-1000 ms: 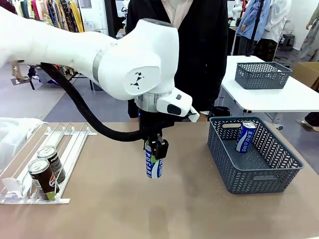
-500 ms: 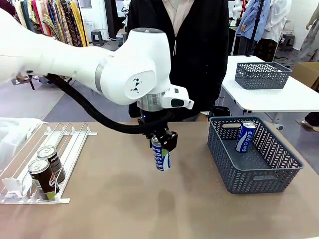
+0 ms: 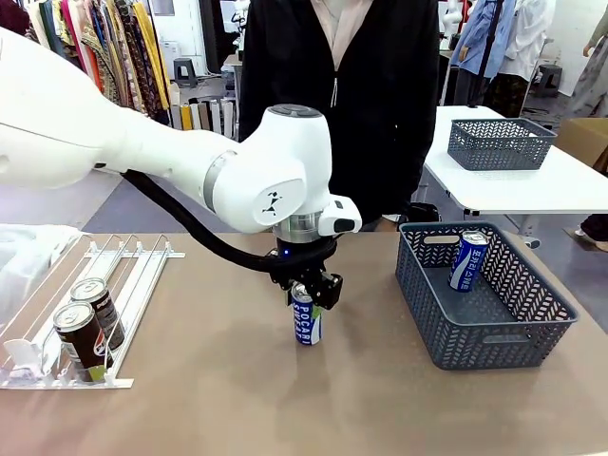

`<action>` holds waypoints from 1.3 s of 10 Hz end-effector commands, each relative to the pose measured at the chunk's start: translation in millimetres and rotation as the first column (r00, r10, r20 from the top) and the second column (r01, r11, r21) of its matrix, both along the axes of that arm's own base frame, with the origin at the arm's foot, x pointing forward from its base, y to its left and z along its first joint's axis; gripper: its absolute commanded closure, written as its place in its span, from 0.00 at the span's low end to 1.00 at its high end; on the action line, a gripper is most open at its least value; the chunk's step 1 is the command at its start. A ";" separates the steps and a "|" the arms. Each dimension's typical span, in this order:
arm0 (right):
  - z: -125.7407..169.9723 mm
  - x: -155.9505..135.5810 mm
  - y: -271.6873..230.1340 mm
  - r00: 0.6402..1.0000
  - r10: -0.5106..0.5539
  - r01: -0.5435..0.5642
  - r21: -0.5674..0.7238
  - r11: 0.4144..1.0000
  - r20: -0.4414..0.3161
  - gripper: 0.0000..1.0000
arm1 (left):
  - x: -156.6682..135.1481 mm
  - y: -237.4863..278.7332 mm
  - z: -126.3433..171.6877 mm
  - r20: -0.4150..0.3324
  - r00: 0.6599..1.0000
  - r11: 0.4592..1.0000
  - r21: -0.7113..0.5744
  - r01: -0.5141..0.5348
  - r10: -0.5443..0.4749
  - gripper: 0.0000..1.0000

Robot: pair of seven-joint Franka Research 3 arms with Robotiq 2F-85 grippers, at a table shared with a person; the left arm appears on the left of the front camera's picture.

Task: Retrieve and store the cans from the dispenser.
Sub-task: Pick up the last remaining can from one row of the Automatic Can Dispenser and place it in the middle of the table.

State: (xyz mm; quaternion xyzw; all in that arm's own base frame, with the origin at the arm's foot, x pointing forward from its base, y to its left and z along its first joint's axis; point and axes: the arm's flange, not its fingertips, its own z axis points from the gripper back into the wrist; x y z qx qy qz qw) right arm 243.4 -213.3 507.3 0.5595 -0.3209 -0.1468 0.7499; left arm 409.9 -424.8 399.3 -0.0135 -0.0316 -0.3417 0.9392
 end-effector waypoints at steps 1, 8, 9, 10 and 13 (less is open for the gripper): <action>1.2 2.0 0.8 0.999 -0.003 0.003 0.006 1.000 0.034 0.00 | 4.6 -5.6 12.4 0.025 1.000 0.999 0.032 -0.014 0.013 1.00; 1.2 2.0 0.8 0.999 -0.003 0.003 0.006 1.000 0.034 0.00 | 1.5 -5.8 13.0 0.030 1.000 0.999 0.036 0.008 -0.010 0.00; 1.2 2.0 0.8 0.999 -0.003 0.003 0.006 1.000 0.034 0.00 | -1.9 -0.6 22.2 0.038 0.999 1.000 0.015 0.016 -0.016 0.00; 1.2 2.0 0.8 0.999 -0.003 0.003 0.006 1.000 0.034 0.00 | -10.7 17.0 44.9 0.060 0.998 1.000 -0.022 0.011 -0.009 0.00; 1.2 2.0 0.8 0.999 -0.003 0.003 0.006 1.000 0.034 0.00 | -40.5 117.2 100.0 -0.009 0.998 0.988 -0.142 0.059 -0.061 0.00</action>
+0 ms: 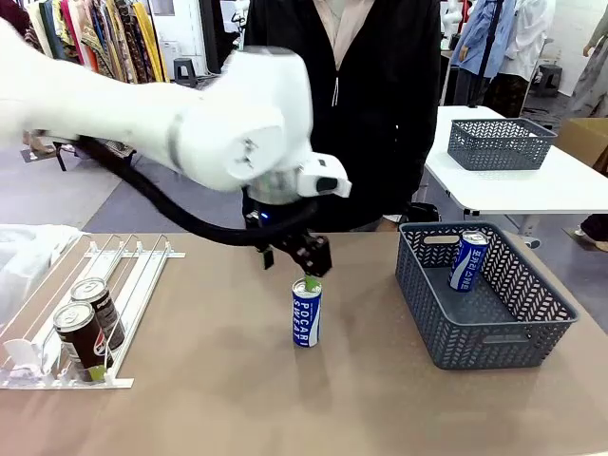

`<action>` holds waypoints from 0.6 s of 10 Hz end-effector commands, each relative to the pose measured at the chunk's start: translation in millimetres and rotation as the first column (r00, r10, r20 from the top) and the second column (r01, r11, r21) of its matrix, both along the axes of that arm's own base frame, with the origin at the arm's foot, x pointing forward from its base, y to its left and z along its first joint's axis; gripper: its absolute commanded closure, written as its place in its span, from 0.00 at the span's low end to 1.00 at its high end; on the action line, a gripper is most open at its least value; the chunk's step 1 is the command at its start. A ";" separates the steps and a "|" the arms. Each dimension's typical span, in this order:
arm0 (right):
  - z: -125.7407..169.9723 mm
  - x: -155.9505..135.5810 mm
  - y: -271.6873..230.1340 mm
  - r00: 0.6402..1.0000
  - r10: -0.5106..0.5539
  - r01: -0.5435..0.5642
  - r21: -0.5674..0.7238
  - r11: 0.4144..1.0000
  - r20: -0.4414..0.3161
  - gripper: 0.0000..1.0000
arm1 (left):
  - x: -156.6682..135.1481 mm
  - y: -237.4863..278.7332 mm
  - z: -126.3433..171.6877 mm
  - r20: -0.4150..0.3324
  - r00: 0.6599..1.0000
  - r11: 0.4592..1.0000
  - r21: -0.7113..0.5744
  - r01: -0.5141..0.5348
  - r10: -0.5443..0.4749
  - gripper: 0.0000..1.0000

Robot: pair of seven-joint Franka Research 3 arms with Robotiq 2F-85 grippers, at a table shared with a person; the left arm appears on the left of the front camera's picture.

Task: Retrieve and store the cans from the dispenser.
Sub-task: Pick up the last remaining can from one row of the Automatic Can Dispenser and place it in the middle of the table.

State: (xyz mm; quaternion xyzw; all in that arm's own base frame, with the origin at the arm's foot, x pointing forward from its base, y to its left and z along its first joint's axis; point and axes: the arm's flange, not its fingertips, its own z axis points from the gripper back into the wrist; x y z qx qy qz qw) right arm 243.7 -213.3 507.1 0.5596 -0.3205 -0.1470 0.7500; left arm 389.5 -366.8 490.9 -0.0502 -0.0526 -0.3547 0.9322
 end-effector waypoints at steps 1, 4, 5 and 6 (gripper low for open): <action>1.4 1.7 0.9 0.999 -0.003 0.003 0.006 1.000 0.035 0.00 | -28.2 118.7 24.5 -0.036 0.999 0.986 -0.167 0.009 -0.015 0.00; 1.4 1.7 0.9 0.999 -0.003 0.003 0.006 1.000 0.035 0.00 | -47.5 302.1 21.0 -0.146 0.977 0.749 -0.628 -0.212 0.154 0.00; 1.4 1.7 0.9 0.999 -0.003 0.003 0.006 1.000 0.035 0.00 | -58.6 361.4 -3.5 -0.212 0.960 0.518 -0.809 -0.277 0.183 0.00; 1.4 1.7 0.9 0.999 -0.003 0.003 0.006 1.000 0.035 0.00 | -67.9 401.3 -26.2 -0.299 0.922 0.353 -0.858 -0.373 0.248 0.00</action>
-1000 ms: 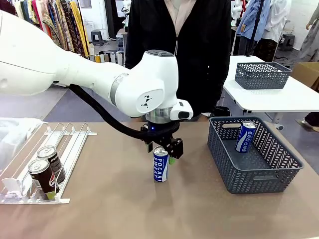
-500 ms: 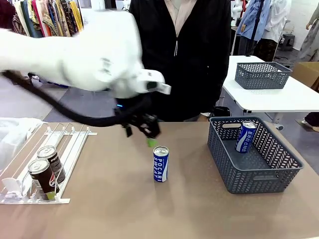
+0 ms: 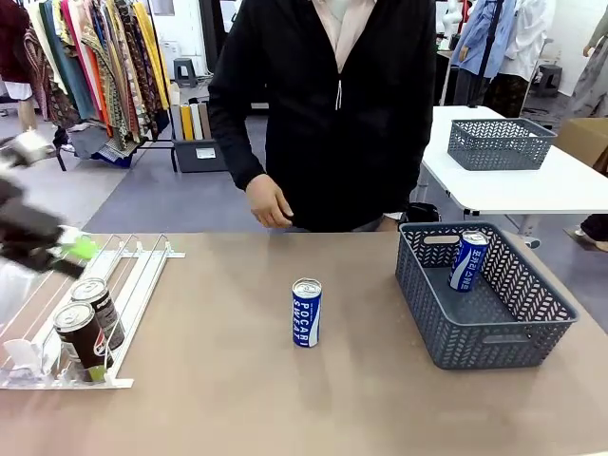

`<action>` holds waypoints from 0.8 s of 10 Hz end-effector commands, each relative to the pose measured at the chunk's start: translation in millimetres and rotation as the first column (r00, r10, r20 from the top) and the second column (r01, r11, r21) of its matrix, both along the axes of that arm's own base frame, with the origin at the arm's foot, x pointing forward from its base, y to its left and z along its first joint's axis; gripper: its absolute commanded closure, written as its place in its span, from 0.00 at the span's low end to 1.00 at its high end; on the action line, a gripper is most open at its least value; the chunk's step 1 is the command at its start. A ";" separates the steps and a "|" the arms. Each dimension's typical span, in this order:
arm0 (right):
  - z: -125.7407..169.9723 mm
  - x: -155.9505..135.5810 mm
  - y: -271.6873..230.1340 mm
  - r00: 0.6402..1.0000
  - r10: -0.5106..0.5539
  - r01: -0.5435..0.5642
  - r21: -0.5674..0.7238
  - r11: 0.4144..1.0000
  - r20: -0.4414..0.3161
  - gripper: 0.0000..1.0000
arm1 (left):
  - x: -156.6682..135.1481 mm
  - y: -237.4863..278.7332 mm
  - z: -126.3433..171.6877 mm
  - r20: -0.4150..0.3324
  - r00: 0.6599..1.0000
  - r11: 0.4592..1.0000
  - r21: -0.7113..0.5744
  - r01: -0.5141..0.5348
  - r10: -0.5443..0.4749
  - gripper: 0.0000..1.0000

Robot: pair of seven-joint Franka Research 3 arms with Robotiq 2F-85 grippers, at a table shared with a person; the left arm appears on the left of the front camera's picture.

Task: Retrieve and store the cans from the dispenser.
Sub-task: Pick up the last remaining can from one row of the Automatic Can Dispenser and place it in the middle of the table.

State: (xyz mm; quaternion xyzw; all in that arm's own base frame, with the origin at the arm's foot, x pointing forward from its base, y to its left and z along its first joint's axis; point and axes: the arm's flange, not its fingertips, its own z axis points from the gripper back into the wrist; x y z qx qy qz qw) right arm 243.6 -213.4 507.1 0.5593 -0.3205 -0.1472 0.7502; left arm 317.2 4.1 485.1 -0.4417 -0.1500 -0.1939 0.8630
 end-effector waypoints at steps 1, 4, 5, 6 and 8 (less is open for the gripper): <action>1.4 1.8 1.0 0.999 -0.003 0.002 0.006 1.000 0.035 0.00 | -4.4 58.5 -39.7 -0.075 0.988 0.910 -0.385 -0.155 0.137 0.00; 1.4 1.8 1.0 0.999 -0.003 0.002 0.006 1.000 0.035 0.00 | -13.4 88.2 -34.0 -0.071 0.988 0.940 -0.307 -0.149 0.134 0.00; 1.4 1.8 1.0 0.999 -0.003 0.002 0.006 1.000 0.035 0.00 | -13.4 88.2 -34.0 -0.071 0.988 0.940 -0.307 -0.149 0.134 0.00; 1.4 1.8 1.0 0.999 -0.003 0.002 0.006 1.000 0.035 0.00 | -13.4 88.2 -34.0 -0.071 0.988 0.940 -0.307 -0.149 0.134 0.00; 1.4 1.8 1.0 0.999 -0.003 0.002 0.006 1.000 0.035 0.00 | -13.4 88.2 -34.0 -0.071 0.988 0.940 -0.307 -0.149 0.134 0.00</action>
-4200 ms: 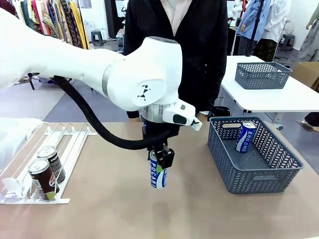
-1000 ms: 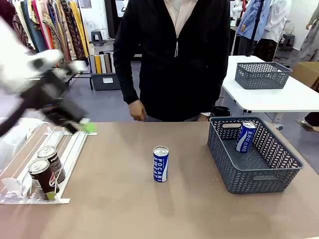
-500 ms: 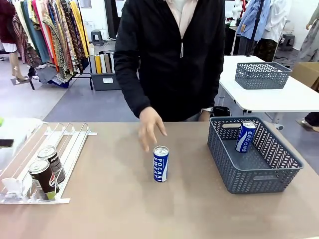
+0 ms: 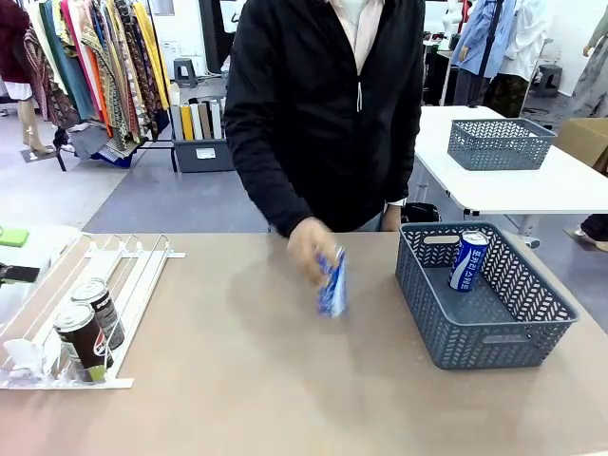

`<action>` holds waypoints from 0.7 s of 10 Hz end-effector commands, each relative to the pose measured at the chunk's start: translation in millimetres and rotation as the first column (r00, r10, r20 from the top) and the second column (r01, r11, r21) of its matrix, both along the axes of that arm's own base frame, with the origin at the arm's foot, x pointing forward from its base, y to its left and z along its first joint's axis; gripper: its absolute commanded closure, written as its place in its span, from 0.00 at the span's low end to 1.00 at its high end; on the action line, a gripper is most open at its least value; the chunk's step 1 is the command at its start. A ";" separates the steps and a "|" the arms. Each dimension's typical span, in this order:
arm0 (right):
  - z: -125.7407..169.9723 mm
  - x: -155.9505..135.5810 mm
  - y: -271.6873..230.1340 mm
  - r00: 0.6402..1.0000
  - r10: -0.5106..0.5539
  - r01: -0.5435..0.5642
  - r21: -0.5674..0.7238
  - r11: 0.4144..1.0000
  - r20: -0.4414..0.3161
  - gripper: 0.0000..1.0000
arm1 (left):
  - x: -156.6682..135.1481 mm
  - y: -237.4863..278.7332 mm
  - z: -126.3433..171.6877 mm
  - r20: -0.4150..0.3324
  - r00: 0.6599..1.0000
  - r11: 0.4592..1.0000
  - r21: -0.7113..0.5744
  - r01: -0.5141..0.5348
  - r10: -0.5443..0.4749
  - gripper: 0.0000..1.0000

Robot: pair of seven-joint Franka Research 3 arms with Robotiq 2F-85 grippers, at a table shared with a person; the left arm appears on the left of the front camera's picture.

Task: Retrieve and store the cans from the dispenser.
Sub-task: Pick up the last remaining can from one row of the Automatic Can Dispenser and place it in the middle of the table, then pick up one can from the Automatic Can Dispenser and place it in the middle of the table.

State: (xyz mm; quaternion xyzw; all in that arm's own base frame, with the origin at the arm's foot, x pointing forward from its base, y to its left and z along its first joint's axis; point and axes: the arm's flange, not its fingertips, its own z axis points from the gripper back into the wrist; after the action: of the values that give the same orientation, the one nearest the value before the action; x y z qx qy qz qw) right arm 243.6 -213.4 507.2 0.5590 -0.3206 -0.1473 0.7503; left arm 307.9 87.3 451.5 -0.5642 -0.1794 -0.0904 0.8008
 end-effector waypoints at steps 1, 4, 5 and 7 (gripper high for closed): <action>1.2 1.8 1.0 0.999 -0.002 0.002 0.007 1.000 0.035 0.00 | -4.1 5.0 -0.4 0.020 1.000 1.000 -0.005 -0.003 0.003 0.00; 1.2 1.8 1.0 0.999 -0.002 0.002 0.007 1.000 0.035 0.00 | -4.1 5.0 -0.4 0.020 1.000 1.000 -0.005 -0.003 0.003 0.00; 1.2 1.8 1.0 0.999 -0.002 0.002 0.007 1.000 0.035 0.00 | -4.1 5.0 -0.4 0.020 1.000 1.000 -0.005 -0.003 0.003 0.00; 1.2 1.8 1.0 0.999 -0.002 0.002 0.007 1.000 0.035 0.00 | -4.1 5.0 -0.4 0.020 1.000 1.000 -0.005 -0.003 0.003 0.00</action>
State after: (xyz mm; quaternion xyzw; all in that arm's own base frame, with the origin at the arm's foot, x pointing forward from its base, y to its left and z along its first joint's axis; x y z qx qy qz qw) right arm 243.6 -213.4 507.2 0.5590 -0.3206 -0.1473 0.7503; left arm 306.2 91.7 451.9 -0.5622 -0.1826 -0.0849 0.8021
